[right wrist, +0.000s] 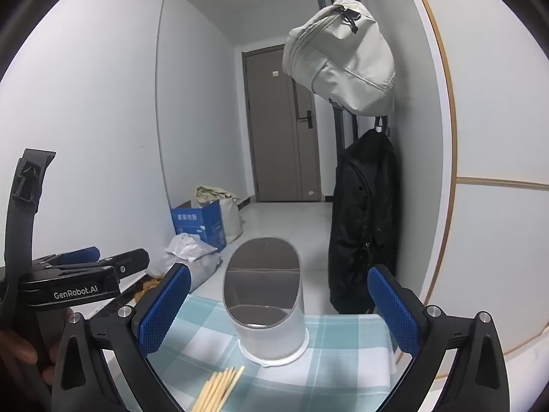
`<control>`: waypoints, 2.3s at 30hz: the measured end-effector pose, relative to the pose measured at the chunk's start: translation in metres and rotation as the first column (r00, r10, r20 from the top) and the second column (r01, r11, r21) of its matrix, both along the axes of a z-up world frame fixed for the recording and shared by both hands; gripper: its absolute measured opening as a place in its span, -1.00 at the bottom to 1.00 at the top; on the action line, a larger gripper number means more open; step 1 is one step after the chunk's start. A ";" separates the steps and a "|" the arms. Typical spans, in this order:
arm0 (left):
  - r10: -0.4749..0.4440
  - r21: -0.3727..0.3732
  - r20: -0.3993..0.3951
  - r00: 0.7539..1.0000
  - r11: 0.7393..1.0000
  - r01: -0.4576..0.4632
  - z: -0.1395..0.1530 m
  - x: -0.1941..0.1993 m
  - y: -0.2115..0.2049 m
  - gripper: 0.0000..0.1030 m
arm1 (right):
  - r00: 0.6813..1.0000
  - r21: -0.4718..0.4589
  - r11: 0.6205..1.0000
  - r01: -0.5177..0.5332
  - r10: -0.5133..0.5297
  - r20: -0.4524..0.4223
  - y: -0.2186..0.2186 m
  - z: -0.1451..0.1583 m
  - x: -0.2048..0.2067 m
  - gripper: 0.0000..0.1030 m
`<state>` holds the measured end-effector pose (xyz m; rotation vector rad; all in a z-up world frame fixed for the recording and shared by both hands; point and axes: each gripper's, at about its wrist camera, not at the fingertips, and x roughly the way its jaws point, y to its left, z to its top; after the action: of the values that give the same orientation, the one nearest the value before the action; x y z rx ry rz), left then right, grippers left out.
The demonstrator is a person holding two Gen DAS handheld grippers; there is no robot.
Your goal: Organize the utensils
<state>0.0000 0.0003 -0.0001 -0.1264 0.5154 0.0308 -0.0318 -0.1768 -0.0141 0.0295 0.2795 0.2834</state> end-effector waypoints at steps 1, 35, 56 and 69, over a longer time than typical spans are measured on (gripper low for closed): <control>-0.002 0.001 -0.010 1.000 1.000 0.002 0.000 0.001 0.000 0.98 | 1.000 0.000 1.000 0.004 -0.004 -0.002 0.000 0.000 0.001 1.00; -0.016 0.005 -0.037 0.999 1.000 0.017 -0.006 0.005 -0.004 0.98 | 1.000 -0.018 1.000 0.011 -0.011 0.000 0.001 -0.002 0.001 1.00; -0.057 -0.024 -0.111 0.992 0.998 0.054 -0.022 0.016 0.013 0.98 | 0.994 -0.051 0.998 -0.023 0.017 -0.106 0.013 -0.017 0.013 1.00; 0.015 -0.039 -0.228 0.974 0.999 -0.025 -0.055 0.037 0.061 0.98 | 0.722 -0.059 0.979 -0.196 0.103 -0.685 0.070 -0.129 0.081 -0.06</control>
<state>0.0370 0.0609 -0.0555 -0.1699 0.7444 0.0547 0.0492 -0.1072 -0.1430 -0.0186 1.0457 0.4118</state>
